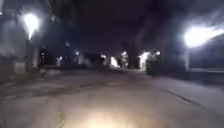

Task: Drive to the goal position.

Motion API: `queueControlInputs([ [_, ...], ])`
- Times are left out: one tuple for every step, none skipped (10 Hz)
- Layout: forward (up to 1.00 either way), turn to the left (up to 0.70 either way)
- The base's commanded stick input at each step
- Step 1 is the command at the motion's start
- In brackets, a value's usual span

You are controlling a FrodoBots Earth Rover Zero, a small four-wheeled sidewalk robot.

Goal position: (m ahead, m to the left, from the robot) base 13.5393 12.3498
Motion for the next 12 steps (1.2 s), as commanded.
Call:
queueControlInputs([
  [0.7, 0.0],
  [0.7, 0.0],
  [0.7, 0.0],
  [0.7, 0.0],
  [0.7, 0.0],
  [0.7, 0.0],
  [0.7, 0.0],
  [0.7, -0.08],
  [0.7, -0.33],
  [0.7, -0.35],
  [0.7, -0.35],
  [0.7, -0.35],
])
